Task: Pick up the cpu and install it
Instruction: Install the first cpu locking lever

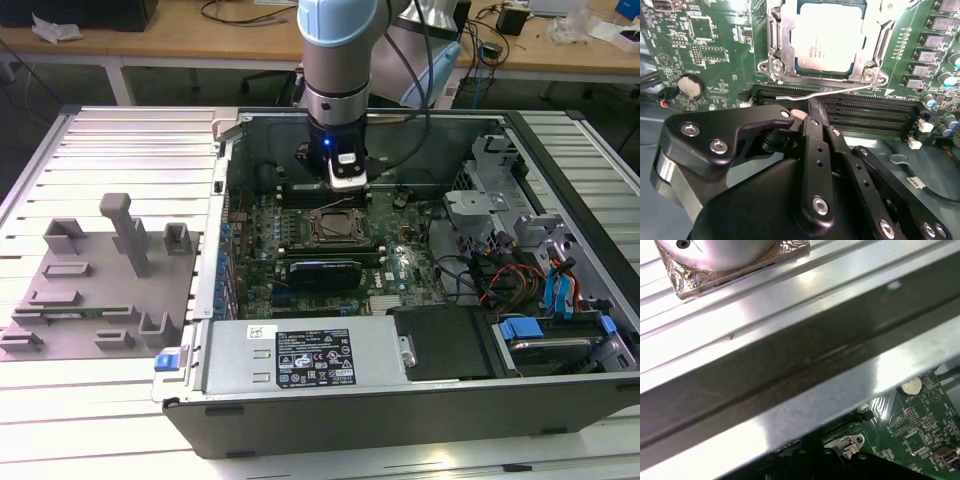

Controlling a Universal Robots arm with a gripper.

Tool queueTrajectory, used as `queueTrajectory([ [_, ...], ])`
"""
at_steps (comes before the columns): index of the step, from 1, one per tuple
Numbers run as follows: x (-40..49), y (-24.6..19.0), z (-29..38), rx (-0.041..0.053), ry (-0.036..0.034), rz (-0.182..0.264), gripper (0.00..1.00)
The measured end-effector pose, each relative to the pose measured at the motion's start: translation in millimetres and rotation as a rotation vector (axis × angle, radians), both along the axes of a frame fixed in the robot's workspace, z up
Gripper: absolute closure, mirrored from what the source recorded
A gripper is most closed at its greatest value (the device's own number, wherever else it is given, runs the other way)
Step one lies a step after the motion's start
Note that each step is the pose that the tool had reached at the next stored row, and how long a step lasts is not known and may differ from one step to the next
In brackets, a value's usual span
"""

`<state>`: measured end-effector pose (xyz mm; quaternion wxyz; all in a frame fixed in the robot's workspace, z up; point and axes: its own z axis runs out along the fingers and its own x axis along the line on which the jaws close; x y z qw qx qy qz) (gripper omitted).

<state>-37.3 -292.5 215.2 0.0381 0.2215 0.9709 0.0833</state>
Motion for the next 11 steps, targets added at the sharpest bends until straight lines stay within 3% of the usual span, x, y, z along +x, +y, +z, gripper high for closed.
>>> queueTrajectory([
  [4, 0.0, 0.0, 7.7, -0.0002, 0.0002, 0.014, 0.89],
  [11, 0.1, -0.9, 7.9, -0.0045, 0.0, 0.058, 0.89],
])
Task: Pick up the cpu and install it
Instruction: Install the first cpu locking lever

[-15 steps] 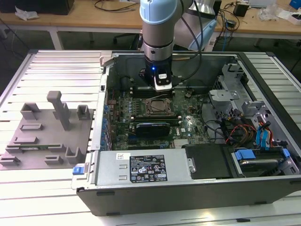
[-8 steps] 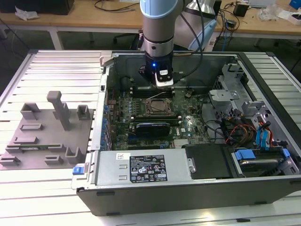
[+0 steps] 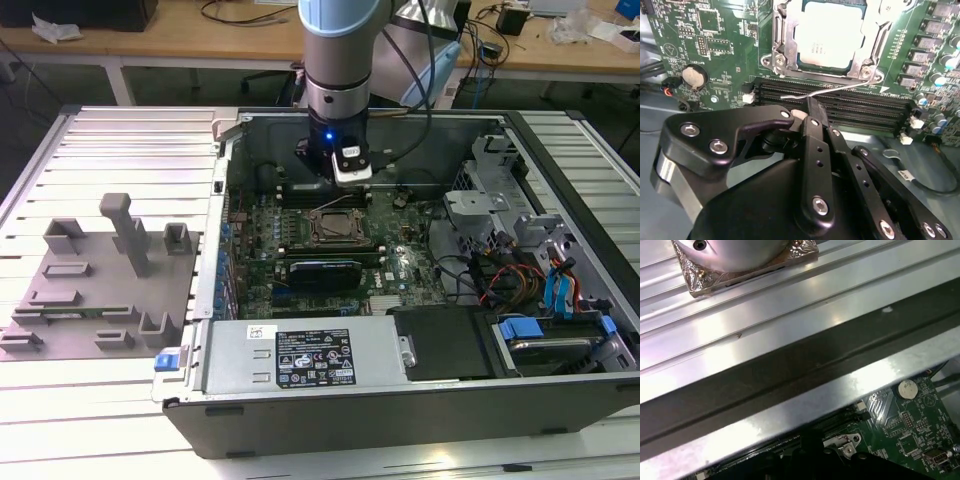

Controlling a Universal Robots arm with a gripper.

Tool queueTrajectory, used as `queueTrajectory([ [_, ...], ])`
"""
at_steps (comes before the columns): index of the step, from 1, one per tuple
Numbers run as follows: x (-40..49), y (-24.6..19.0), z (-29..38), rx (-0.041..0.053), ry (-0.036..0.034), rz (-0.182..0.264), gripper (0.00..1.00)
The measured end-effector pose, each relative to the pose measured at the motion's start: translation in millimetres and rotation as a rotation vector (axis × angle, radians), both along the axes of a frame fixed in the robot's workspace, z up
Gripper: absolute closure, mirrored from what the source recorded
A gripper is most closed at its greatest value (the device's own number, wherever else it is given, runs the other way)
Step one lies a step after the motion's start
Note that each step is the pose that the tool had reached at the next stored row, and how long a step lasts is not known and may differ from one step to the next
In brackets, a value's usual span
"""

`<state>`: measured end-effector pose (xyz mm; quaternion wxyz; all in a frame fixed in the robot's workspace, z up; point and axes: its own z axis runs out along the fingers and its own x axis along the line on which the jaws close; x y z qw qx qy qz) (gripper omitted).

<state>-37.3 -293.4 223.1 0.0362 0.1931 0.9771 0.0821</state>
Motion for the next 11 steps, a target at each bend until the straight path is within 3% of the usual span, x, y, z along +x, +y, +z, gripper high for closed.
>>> queueTrajectory([
  [4, -0.2, -6.1, -2.4, -0.0004, 0.0001, 0.022, 0.89],
  [11, 1.1, -6.9, -6.5, -0.0009, 0.0003, 0.054, 0.89],
])
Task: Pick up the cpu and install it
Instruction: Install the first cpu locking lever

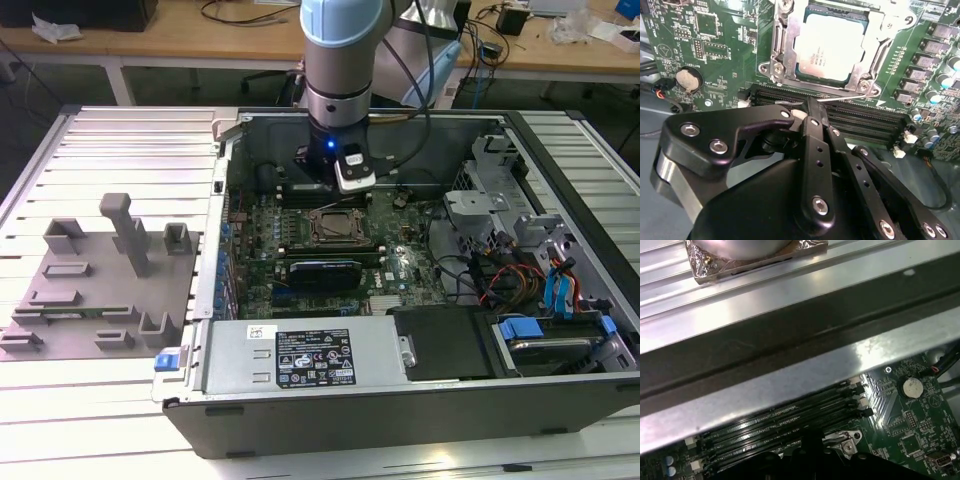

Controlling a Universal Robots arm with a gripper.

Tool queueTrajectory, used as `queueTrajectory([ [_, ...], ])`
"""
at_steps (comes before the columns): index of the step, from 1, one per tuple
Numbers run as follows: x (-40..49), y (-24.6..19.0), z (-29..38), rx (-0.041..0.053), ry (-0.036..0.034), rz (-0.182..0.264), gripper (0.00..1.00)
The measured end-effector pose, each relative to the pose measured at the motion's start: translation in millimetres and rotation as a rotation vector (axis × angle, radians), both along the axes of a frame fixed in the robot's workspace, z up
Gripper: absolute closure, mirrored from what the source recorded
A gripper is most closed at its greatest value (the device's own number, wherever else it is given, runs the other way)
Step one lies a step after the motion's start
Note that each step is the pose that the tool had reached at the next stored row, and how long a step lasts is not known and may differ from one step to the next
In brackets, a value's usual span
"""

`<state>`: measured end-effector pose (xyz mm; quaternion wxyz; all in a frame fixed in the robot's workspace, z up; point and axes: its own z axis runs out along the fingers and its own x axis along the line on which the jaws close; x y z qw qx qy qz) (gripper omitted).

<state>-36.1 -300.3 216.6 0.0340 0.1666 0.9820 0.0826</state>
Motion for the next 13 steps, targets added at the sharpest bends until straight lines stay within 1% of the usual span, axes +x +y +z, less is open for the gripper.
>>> queueTrajectory([
  [3, 2.2, 0.0, -0.4, 0.0001, -0.0001, 0.022, 0.89],
  [13, 1.2, 1.8, -1.1, 0.0002, -0.0001, 0.022, 0.89],
])
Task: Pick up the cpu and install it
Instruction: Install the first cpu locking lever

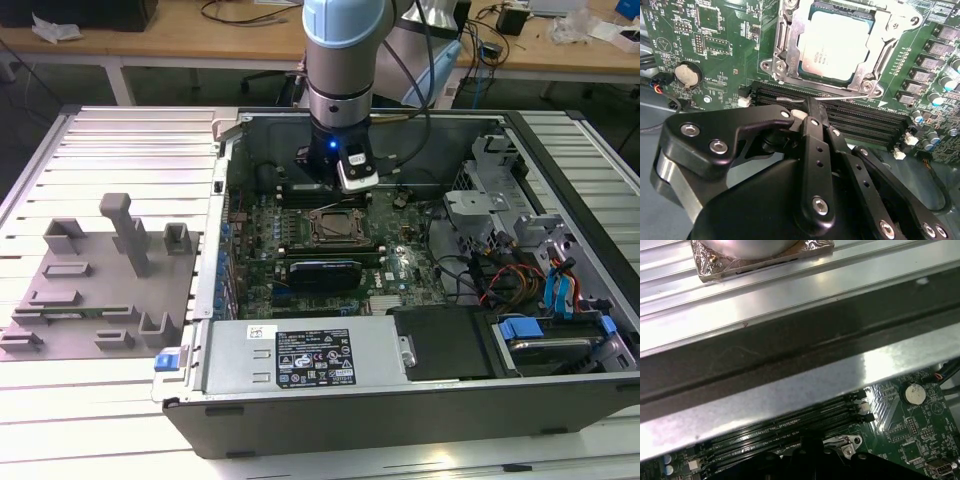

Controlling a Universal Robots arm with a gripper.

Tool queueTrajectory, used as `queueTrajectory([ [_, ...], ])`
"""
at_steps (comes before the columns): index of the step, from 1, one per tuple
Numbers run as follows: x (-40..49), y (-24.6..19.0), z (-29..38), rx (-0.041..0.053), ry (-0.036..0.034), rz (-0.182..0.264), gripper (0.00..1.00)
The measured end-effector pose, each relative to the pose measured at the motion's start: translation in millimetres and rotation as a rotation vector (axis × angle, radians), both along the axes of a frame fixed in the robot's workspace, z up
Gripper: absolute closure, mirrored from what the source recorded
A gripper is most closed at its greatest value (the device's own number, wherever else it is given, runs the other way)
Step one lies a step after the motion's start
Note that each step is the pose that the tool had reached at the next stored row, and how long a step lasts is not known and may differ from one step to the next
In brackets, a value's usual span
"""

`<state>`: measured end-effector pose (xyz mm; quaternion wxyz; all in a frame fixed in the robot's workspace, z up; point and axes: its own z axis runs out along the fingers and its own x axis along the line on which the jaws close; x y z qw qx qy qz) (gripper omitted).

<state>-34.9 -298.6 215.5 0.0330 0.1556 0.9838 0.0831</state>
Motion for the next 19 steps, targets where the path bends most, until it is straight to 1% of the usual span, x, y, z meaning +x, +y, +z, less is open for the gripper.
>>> queueTrajectory([
  [4, -0.2, 0.1, -1.7, -0.0003, 0.0001, 0.0, 0.89],
  [8, -0.2, 0.2, -5.1, -0.0077, 0.0, 0.0, 0.89],
  [11, -0.2, 0.2, -7.9, -0.0106, 0.0012, 0.0, 0.89],
  [13, 0.0, 0.1, -8.8, -0.0111, 0.0024, 0.0, 0.89],
  [14, 0.6, 0.1, -9.3, -0.0111, 0.0047, 0.0, 0.89],
  [15, 0.9, 0.0, -9.3, -0.0113, 0.0055, 0.0, 0.89],
  [17, 0.9, 0.0, -9.4, -0.0112, 0.0055, 0.0, 0.89],
  [19, 1.0, 1.1, -9.5, -0.011, 0.0053, 0.0, 0.89],
])
